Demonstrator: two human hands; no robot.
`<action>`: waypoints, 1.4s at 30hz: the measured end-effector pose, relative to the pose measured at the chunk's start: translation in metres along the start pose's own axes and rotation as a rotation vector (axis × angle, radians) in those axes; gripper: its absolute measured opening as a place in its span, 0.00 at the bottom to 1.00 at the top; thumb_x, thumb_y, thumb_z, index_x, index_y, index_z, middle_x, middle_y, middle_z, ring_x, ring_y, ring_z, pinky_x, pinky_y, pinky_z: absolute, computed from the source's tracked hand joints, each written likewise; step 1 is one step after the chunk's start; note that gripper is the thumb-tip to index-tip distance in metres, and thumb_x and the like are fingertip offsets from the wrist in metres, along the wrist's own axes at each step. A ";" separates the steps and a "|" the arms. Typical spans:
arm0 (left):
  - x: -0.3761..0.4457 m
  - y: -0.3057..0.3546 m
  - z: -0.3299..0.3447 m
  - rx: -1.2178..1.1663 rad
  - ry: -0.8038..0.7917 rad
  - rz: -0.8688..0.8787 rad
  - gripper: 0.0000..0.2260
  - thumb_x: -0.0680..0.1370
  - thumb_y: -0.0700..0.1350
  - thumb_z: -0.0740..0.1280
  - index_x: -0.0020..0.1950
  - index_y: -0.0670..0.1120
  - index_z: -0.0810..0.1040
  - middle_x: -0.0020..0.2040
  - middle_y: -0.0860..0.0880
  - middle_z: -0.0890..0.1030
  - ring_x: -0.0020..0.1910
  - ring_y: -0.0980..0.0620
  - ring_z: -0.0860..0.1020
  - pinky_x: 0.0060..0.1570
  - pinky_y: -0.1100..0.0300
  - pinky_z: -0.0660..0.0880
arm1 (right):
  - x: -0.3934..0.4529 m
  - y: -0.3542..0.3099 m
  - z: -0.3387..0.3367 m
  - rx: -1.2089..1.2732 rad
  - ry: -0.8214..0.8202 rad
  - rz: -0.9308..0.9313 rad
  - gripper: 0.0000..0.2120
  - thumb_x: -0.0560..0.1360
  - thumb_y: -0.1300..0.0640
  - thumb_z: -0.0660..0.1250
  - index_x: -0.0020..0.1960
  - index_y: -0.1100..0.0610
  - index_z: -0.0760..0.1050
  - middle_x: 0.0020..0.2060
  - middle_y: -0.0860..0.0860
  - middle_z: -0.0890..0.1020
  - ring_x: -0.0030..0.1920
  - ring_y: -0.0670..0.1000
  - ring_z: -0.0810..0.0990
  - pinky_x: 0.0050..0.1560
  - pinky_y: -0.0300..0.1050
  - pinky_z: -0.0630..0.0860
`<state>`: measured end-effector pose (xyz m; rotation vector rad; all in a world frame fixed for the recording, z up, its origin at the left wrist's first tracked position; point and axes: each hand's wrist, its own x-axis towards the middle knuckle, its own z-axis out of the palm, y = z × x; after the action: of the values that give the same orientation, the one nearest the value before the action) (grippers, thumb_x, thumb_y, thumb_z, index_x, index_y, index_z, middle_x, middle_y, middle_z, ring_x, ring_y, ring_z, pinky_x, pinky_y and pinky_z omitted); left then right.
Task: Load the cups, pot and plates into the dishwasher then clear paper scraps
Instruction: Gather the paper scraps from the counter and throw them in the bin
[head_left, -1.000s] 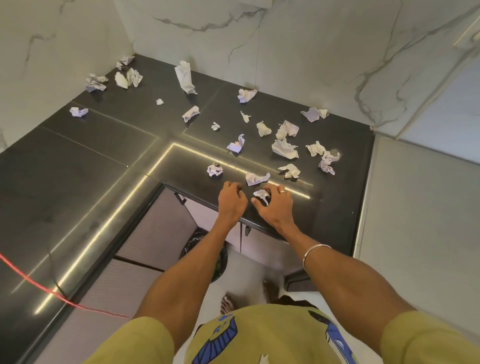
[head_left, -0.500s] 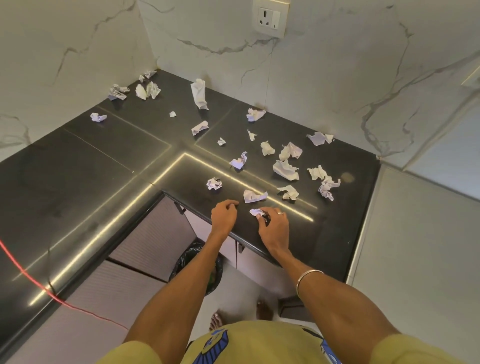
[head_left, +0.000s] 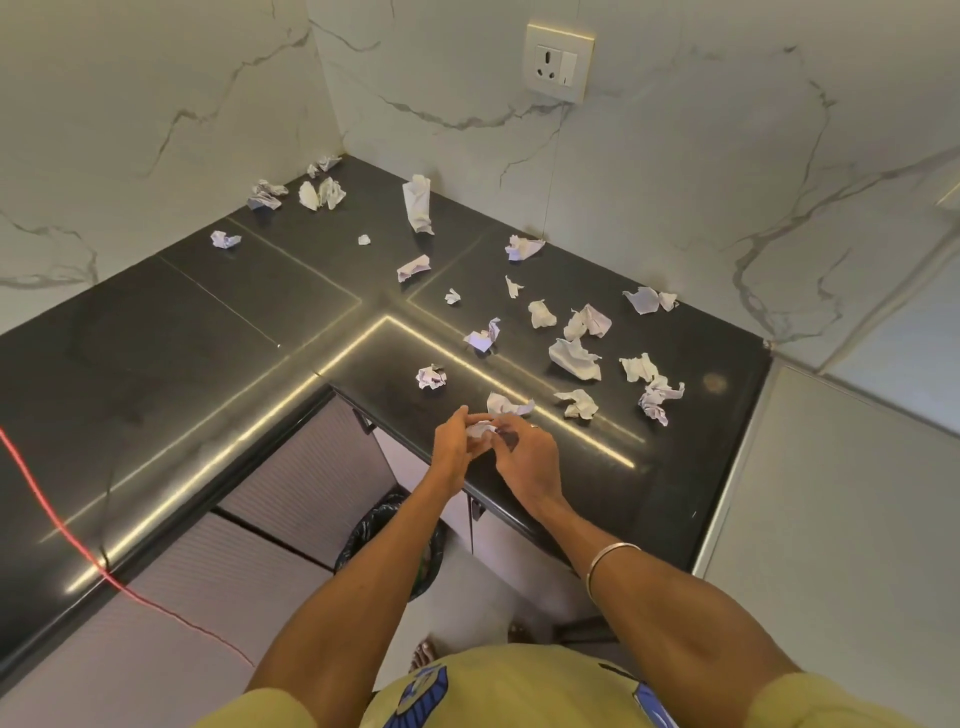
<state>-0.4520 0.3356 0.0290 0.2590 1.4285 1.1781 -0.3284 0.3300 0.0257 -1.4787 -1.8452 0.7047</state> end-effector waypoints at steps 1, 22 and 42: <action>-0.001 -0.001 0.002 -0.089 -0.043 -0.041 0.19 0.83 0.50 0.58 0.48 0.39 0.83 0.36 0.44 0.82 0.36 0.52 0.81 0.44 0.55 0.80 | 0.002 -0.003 0.003 -0.011 -0.022 -0.021 0.08 0.76 0.52 0.70 0.55 0.46 0.81 0.45 0.44 0.85 0.45 0.43 0.83 0.50 0.42 0.81; 0.002 -0.011 0.020 -0.509 0.105 0.046 0.12 0.84 0.41 0.58 0.61 0.34 0.74 0.50 0.34 0.82 0.48 0.42 0.84 0.52 0.51 0.82 | 0.049 0.026 -0.008 -0.305 -0.158 -0.102 0.13 0.76 0.62 0.66 0.57 0.51 0.83 0.48 0.48 0.80 0.50 0.50 0.76 0.48 0.40 0.73; 0.026 -0.003 0.042 -0.131 0.127 0.005 0.16 0.76 0.53 0.70 0.41 0.41 0.85 0.39 0.44 0.84 0.41 0.47 0.81 0.43 0.55 0.78 | 0.048 0.005 -0.017 -0.003 -0.240 -0.161 0.15 0.78 0.63 0.68 0.63 0.55 0.80 0.44 0.49 0.86 0.40 0.40 0.83 0.45 0.31 0.78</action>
<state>-0.4220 0.3741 0.0196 0.0985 1.4536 1.3053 -0.3193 0.3775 0.0407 -1.2744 -2.1189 0.8285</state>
